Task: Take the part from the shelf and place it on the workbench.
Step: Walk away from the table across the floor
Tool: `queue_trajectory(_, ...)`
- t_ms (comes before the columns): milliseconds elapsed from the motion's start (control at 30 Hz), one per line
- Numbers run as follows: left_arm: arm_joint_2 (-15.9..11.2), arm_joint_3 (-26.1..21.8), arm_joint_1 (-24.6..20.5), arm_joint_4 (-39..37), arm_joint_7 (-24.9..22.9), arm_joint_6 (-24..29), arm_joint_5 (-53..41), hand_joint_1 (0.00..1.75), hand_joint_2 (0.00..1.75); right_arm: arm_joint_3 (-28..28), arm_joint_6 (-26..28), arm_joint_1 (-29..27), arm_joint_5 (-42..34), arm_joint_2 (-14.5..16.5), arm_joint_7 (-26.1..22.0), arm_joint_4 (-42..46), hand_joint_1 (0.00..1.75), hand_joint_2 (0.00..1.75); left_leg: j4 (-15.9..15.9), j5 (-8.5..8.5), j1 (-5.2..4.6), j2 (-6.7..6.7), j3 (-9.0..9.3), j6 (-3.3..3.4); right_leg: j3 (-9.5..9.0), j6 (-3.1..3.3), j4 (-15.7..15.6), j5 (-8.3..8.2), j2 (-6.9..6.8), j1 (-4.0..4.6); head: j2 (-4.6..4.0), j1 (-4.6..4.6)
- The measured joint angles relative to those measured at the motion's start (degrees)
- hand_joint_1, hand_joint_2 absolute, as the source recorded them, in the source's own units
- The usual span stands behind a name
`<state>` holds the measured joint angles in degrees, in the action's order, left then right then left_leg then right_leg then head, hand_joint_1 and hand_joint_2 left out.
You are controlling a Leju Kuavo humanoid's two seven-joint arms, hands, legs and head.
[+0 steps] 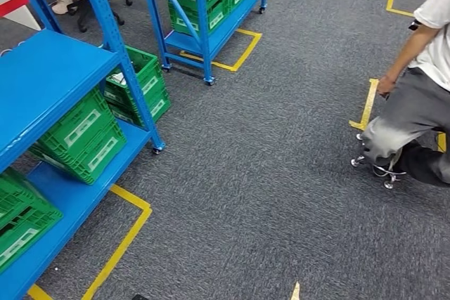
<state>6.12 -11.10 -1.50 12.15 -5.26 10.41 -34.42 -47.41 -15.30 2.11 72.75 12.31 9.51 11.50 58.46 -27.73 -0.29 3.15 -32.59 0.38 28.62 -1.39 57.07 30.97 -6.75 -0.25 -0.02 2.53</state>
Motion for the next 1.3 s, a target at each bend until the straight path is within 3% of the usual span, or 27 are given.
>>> queue_trajectory(33,-0.04,-0.04,0.12,0.0,-0.01,0.02,-0.09,0.0,0.0,-0.01,0.0,0.06,0.04,0.0,0.01,0.0,0.0,0.0,-0.2,0.1,0.08,-0.57,0.05,0.29,-0.14,-0.32,0.05,0.24,0.16,-0.09,-0.01,0.01)
queue_trajectory(100,-0.15,-0.14,0.11,0.0,-0.04,0.14,-0.2,0.0,0.0,-0.02,-0.08,0.19,0.08,0.0,-0.01,0.0,0.0,0.0,-0.63,0.41,0.39,-1.73,0.18,0.93,1.06,-0.87,2.55,2.02,2.76,-0.29,-0.01,-0.21)
queue_trajectory(167,-0.17,-0.24,-0.15,0.0,-0.05,0.26,-0.25,0.0,0.0,-0.02,-0.22,0.22,0.02,0.0,-0.03,0.0,0.0,0.0,-0.71,0.55,0.52,-2.97,0.11,1.36,4.81,-1.11,9.72,5.43,5.82,-0.4,-0.01,-0.44)
queue_trajectory(200,-0.12,-0.28,-0.27,0.0,-0.05,0.26,-0.28,0.0,0.0,-0.02,-0.28,0.2,-0.04,0.0,-0.03,0.0,0.0,0.0,-0.69,0.57,0.5,-3.7,0.07,1.49,6.94,-1.16,13.66,6.77,6.34,-0.41,-0.01,-0.45)
queue_trajectory(233,-0.03,-0.32,-0.3,0.0,-0.05,0.25,-0.32,0.0,0.0,-0.02,-0.33,0.17,-0.11,0.0,-0.03,0.0,0.0,0.0,-0.67,0.57,0.49,-4.47,0.09,1.52,8.49,-1.18,16.23,7.13,6.54,-0.4,-0.01,-0.45)
queue_trajectory(267,0.08,-0.35,-0.28,0.0,-0.05,0.23,-0.36,0.0,0.0,-0.02,-0.39,0.16,-0.18,0.0,-0.03,0.0,0.0,0.0,-0.64,0.57,0.5,-5.28,0.15,1.52,9.08,-1.16,16.68,6.32,6.64,-0.4,-0.01,-0.45)
queue_trajectory(333,0.29,-0.39,-0.24,0.0,-0.03,0.17,-0.43,0.0,0.0,-0.02,-0.52,0.17,-0.24,0.0,-0.02,0.0,0.0,0.0,-0.52,0.48,0.62,-7.0,0.3,1.38,7.09,-1.05,10.95,1.86,7.49,-0.54,-0.01,-0.46)
queue_trajectory(367,0.38,-0.4,-0.26,0.0,-0.01,0.13,-0.46,0.0,0.0,-0.02,-0.61,0.15,-0.24,0.0,-0.02,-0.01,0.0,0.0,-0.37,0.39,0.61,-7.8,0.28,1.18,5.5,-1.0,7.04,0.03,8.95,-0.69,-0.01,-0.47)
queue_trajectory(400,0.45,-0.41,-0.33,0.0,0.01,0.08,-0.52,0.0,0.0,-0.01,-0.69,0.11,-0.25,0.0,-0.03,-0.03,0.0,0.0,-0.1,0.29,0.61,-8.53,0.14,0.93,4.13,-0.92,3.74,-1.1,10.33,-0.86,0.0,-0.43)
queue_trajectory(467,0.52,-0.43,-0.36,0.0,0.03,-0.02,-0.65,0.0,0.0,-0.01,-0.83,0.08,-0.26,0.0,-0.06,-0.06,0.0,0.0,0.13,0.33,0.71,-9.75,-0.34,0.23,2.79,-0.61,1.25,-1.14,11.94,-0.92,0.0,-0.39)
queue_trajectory(533,0.54,-0.45,-0.18,0.0,0.03,-0.1,-0.77,0.0,0.0,-0.02,-0.87,0.1,-0.27,0.0,-0.08,-0.07,0.0,0.0,0.1,0.5,0.95,-10.37,-0.7,-0.47,2.31,0.03,0.96,-1.28,10.81,-0.84,-0.01,-0.37)
queue_trajectory(600,0.54,-0.46,-0.1,0.0,0.03,-0.15,-0.84,0.0,0.0,-0.03,-0.87,0.05,-0.27,0.0,-0.12,-0.07,0.0,0.0,2.26,-0.9,0.88,-7.97,-1.72,-0.98,2.04,0.75,0.61,-1.45,9.23,-0.91,-0.01,-0.09)
queue_trajectory(667,0.6,-0.47,-0.3,0.0,0.03,-0.15,-0.87,0.0,0.0,-0.04,-0.87,-0.13,-0.27,0.0,-0.15,-0.07,0.0,0.0,8.77,-4.42,0.83,-4.76,-4.73,-1.39,1.86,1.24,0.48,-1.32,7.31,-0.79,-0.01,0.17)
queue_trajectory(733,0.66,-0.48,-0.38,0.0,0.03,-0.15,-0.89,0.0,0.0,-0.04,-0.87,-0.29,-0.27,-0.01,-0.14,-0.07,0.0,0.0,15.3,-6.94,0.91,-3.88,-7.73,-1.68,1.78,1.46,0.5,-1.1,5.37,-0.6,-0.01,0.18)
queue_trajectory(767,0.66,-0.48,-0.29,0.0,0.03,-0.15,-0.9,0.0,0.0,-0.04,-0.87,-0.3,-0.28,-0.01,-0.14,-0.07,0.0,0.0,16.1,-6.66,0.92,-3.75,-8.02,-1.7,1.7,1.49,0.51,-0.98,4.52,-0.53,-0.01,0.19)
queue_trajectory(800,0.63,-0.49,-0.17,0.0,0.03,-0.14,-0.92,0.0,0.0,-0.04,-0.87,-0.28,-0.3,-0.01,-0.14,-0.07,0.0,0.0,14.64,-5.32,0.91,-3.57,-7.2,-1.63,1.56,1.48,0.51,-0.86,3.75,-0.47,-0.01,0.2)
queue_trajectory(833,0.59,-0.51,-0.09,0.0,0.03,-0.12,-0.93,0.0,0.0,-0.04,-0.87,-0.27,-0.31,0.0,-0.14,-0.07,0.0,0.0,11.22,-3.26,0.84,-3.08,-5.4,-1.43,1.33,1.43,0.51,-0.7,3.02,-0.42,-0.01,0.2)
queue_trajectory(900,0.53,-0.63,-0.15,0.0,0.03,-0.08,-0.93,0.0,0.0,-0.04,-0.89,-0.22,-0.36,0.0,-0.16,-0.07,0.0,0.0,3.61,-0.34,0.34,-0.77,-1.53,-0.71,0.89,1.07,0.54,-0.3,1.74,-0.17,-0.01,0.17)
queue_trajectory(967,0.51,-0.85,-0.32,0.0,0.03,-0.06,-0.9,0.0,0.0,-0.04,-0.91,-0.16,-0.4,0.0,-0.19,-0.07,0.0,0.0,0.43,0.05,-0.17,0.42,-0.14,0.0,0.66,0.5,0.55,0.02,0.65,0.1,-0.01,0.11)
queue_trajectory(1033,0.55,-1.08,-0.2,0.0,0.03,-0.13,-0.86,0.0,0.0,-0.05,-0.91,-0.1,-0.43,-0.01,-0.19,-0.06,0.0,0.0,0.05,0.12,-0.13,-0.74,-0.18,0.57,0.48,-0.09,0.4,0.26,-0.2,0.17,0.0,0.12)
queue_trajectory(1067,0.56,-1.2,-0.06,-0.01,0.03,-0.19,-0.84,0.0,0.0,-0.07,-0.91,-0.08,-0.46,-0.03,-0.22,-0.05,0.0,0.0,-0.22,0.24,0.06,-1.3,-0.04,0.86,0.56,-0.38,0.72,0.71,0.46,0.12,0.0,0.04)
queue_trajectory(1133,0.59,-1.42,-0.02,-0.02,0.04,-0.33,-0.83,0.0,0.0,-0.07,-0.91,-0.02,-0.53,-0.05,-0.35,-0.05,0.0,0.0,-0.69,0.54,0.5,-2.41,0.21,1.43,2.27,-0.83,4.35,3.02,3.42,-0.03,0.01,-0.27)
queue_trajectory(1167,0.6,-1.5,-0.12,-0.02,0.06,-0.39,-0.83,0.0,0.0,-0.07,-0.92,0.0,-0.56,-0.07,-0.45,-0.06,0.0,0.0,-0.71,0.58,0.56,-2.97,0.17,1.59,3.97,-0.95,7.95,4.77,5.12,-0.12,0.0,-0.46)
queue_trajectory(1233,0.66,-1.62,-0.3,-0.02,0.1,-0.47,-0.85,0.0,0.0,-0.09,-0.94,-0.03,-0.66,-0.07,-0.57,-0.07,0.0,0.0,-0.65,0.62,0.58,-4.4,0.1,1.72,7.91,-1.11,15.36,7.3,6.38,-0.21,0.0,-0.54)
queue_trajectory(1267,0.68,-1.69,-0.3,-0.02,0.12,-0.5,-0.85,0.0,0.0,-0.11,-0.94,-0.04,-0.71,-0.07,-0.6,-0.07,0.0,0.0,-0.62,0.61,0.59,-5.16,0.14,1.72,9.03,-1.15,16.98,7.15,6.55,-0.24,0.0,-0.55)
queue_trajectory(1300,0.68,-1.77,-0.25,-0.02,0.12,-0.5,-0.86,0.0,0.0,-0.14,-0.94,-0.04,-0.77,-0.07,-0.59,-0.07,0.0,0.0,-0.57,0.59,0.62,-5.98,0.21,1.69,9.08,-1.17,16.27,5.79,6.67,-0.29,0.0,-0.54)
